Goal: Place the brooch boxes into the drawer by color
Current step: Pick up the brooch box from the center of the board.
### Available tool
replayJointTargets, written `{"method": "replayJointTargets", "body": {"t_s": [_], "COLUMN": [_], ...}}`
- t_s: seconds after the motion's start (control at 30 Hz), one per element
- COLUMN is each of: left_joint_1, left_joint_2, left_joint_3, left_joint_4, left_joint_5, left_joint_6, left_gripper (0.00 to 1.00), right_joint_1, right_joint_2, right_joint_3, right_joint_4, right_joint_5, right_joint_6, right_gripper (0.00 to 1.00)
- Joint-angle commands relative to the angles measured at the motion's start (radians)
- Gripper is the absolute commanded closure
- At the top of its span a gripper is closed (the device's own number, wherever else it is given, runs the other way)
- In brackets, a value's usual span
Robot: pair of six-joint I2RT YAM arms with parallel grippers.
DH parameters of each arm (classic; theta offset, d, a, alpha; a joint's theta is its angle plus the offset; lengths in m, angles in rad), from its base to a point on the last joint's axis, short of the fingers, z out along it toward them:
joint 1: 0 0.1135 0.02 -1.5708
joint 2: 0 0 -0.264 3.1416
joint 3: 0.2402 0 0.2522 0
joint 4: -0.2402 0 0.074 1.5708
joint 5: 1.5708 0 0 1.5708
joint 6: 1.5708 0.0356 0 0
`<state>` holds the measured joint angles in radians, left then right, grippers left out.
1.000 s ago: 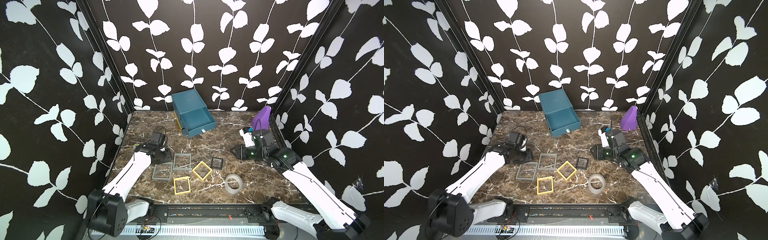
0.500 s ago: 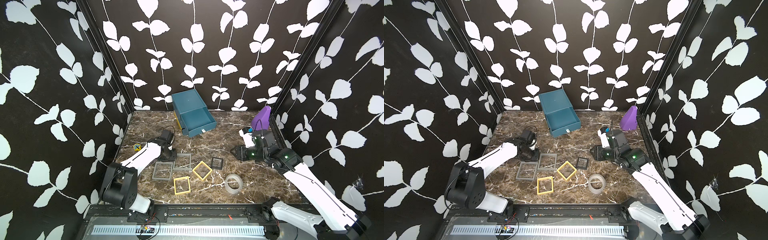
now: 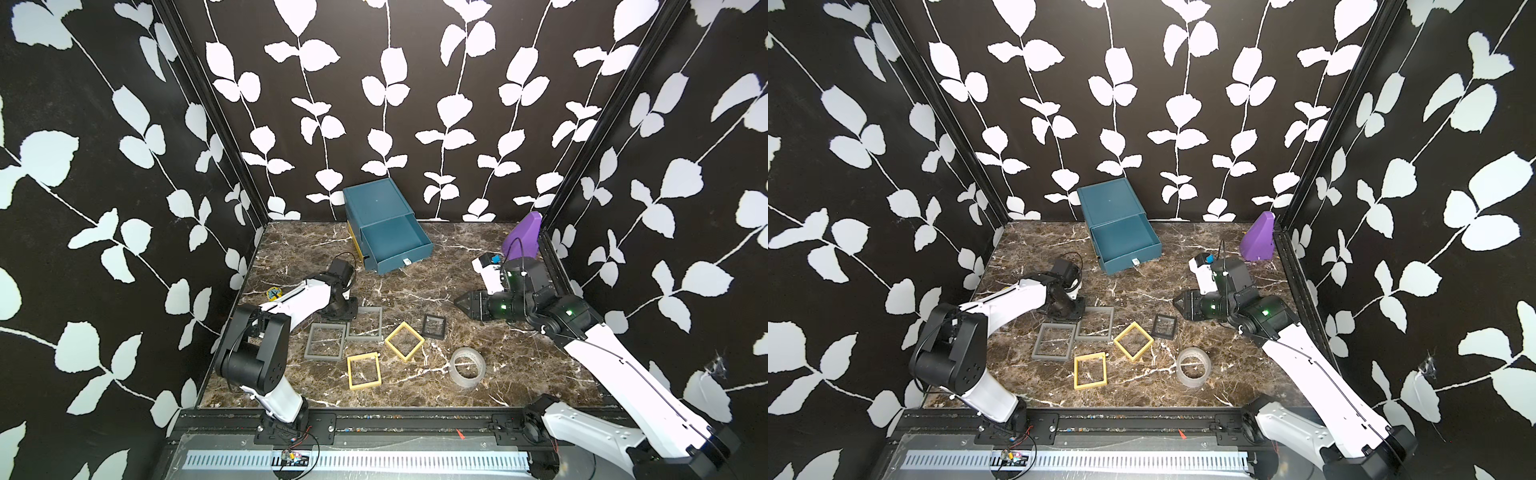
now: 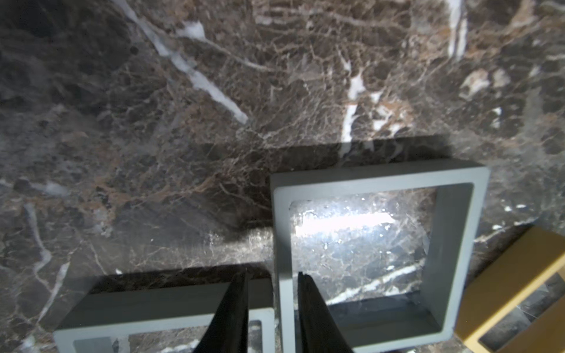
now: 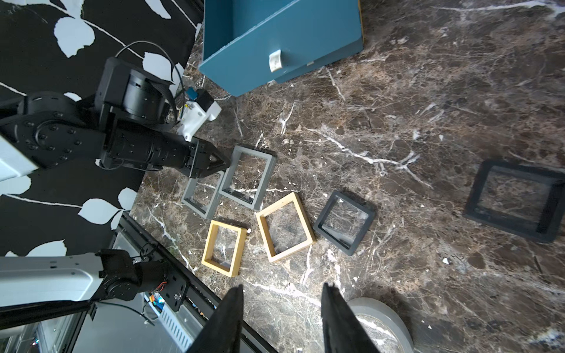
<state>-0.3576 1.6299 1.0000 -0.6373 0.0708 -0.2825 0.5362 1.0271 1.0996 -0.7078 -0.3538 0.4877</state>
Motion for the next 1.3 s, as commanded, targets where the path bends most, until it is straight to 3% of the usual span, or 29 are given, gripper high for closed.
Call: {"method": "replayJointTargets", "body": {"t_s": [0.0,0.4,0.83,1.27], "left_joint_1": [-0.006,-0.022,-0.037,-0.039], "left_joint_2": [0.005,0.054,0.063,-0.004], "left_joint_3": [0.014,0.012,0.021,0.064], "left_joint_4": [0.005,0.021,0.014,-0.055], "left_joint_5": [-0.003,-0.014,-0.045,-0.08], "left_joint_6": [0.019,0.023,0.025,0.013], "left_gripper": [0.75,0.82,1.0,1.0], "right_joint_1": [0.005,0.005,0.005,0.004], "right_joint_2": [0.006,0.028,0.048,0.059], "right_joint_3": [-0.014,-0.022,-0.043,-0.055], "right_joint_4": [0.045,0.081,0.179,0.281], "right_joint_5": [-0.016,-0.056,-0.089,-0.097], "right_joint_6": [0.014,0.032,0.092,0.171], "right_gripper": [0.56,0.57,0.58,0.61]}}
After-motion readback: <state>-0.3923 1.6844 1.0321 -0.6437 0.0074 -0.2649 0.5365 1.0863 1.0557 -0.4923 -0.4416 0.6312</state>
